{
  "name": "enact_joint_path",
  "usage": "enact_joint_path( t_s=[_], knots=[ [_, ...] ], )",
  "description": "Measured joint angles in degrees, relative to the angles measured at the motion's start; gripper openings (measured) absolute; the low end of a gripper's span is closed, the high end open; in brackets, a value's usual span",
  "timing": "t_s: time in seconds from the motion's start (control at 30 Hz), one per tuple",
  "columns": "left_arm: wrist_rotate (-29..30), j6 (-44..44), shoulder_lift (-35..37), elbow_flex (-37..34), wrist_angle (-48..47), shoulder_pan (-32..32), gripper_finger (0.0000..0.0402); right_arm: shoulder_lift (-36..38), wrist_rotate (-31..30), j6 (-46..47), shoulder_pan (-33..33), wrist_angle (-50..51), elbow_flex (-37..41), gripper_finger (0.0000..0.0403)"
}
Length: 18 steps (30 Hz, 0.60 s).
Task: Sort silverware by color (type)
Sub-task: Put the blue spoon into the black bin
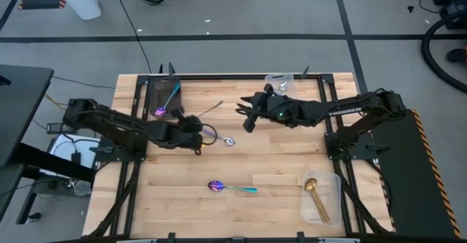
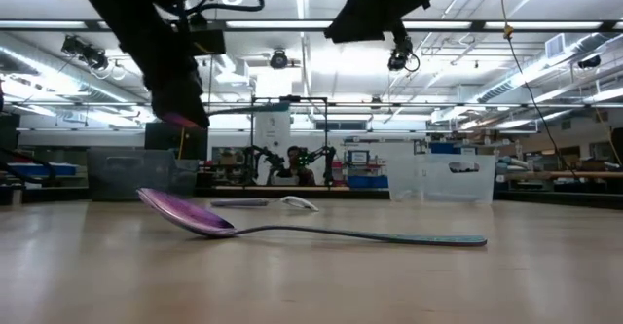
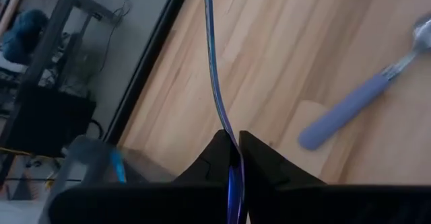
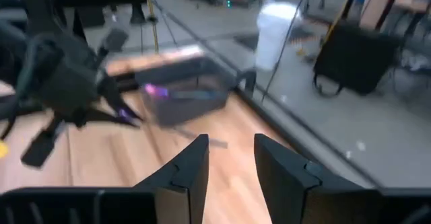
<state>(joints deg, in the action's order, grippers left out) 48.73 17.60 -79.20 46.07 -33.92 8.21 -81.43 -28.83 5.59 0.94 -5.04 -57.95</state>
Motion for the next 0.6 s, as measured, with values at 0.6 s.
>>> enact_joint_path(
  t_s=[0.6],
  knots=[
    [-3.0,-3.5,14.6,-9.2,5.1,-12.9,0.0024,-7.5,7.9,-10.1,5.5,-5.9,0.1,0.0128]
  ],
)
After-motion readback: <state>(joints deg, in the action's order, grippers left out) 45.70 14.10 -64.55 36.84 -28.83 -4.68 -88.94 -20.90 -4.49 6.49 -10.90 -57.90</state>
